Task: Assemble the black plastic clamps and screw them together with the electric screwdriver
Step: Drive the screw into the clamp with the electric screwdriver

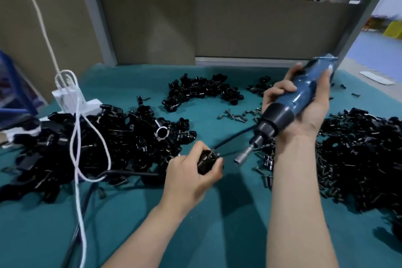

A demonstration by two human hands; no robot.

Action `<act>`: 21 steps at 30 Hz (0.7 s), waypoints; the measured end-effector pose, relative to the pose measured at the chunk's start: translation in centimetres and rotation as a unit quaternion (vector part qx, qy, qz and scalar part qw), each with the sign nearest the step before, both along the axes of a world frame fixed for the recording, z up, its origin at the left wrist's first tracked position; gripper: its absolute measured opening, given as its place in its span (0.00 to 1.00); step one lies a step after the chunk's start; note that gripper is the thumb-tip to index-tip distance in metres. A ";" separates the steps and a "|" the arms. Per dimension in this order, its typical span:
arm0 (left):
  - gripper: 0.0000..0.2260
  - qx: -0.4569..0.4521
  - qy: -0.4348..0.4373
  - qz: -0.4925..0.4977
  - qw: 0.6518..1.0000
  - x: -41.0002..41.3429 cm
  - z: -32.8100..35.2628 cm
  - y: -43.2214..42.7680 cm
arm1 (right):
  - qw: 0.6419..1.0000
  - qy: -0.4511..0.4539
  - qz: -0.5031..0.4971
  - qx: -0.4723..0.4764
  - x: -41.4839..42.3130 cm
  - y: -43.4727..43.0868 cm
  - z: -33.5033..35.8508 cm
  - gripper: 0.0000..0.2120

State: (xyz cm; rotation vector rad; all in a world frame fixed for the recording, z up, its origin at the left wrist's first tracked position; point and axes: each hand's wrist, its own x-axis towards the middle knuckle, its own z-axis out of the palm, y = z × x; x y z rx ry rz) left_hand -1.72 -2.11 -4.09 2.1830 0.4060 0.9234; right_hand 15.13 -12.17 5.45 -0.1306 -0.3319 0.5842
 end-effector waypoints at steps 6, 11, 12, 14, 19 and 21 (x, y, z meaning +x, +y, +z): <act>0.14 0.041 0.020 -0.010 0.999 -0.3 0.2 -0.3 | 0.987 -0.017 -0.108 -0.116 0.1 -0.1 -0.3 0.13; 0.14 0.028 0.029 -0.013 0.999 -0.5 0.4 -0.5 | 0.981 0.003 -0.115 -0.156 0.4 -0.4 -1.0 0.11; 0.15 0.027 0.030 -0.013 0.999 -0.5 0.4 -0.5 | 0.979 0.000 -0.120 -0.163 0.3 -0.4 -1.0 0.13; 0.15 0.032 0.032 -0.013 0.999 -0.5 0.4 -0.5 | 0.974 -0.014 -0.138 -0.180 0.1 -0.3 -1.1 0.14; 0.15 0.032 0.040 -0.016 0.999 -0.5 0.4 -0.5 | 0.973 -0.020 -0.145 -0.178 -0.4 0.2 -0.5 0.13; 0.15 0.036 0.043 -0.017 0.998 -0.5 0.4 -0.5 | 0.974 -0.021 -0.143 -0.174 -0.6 0.3 -0.4 0.12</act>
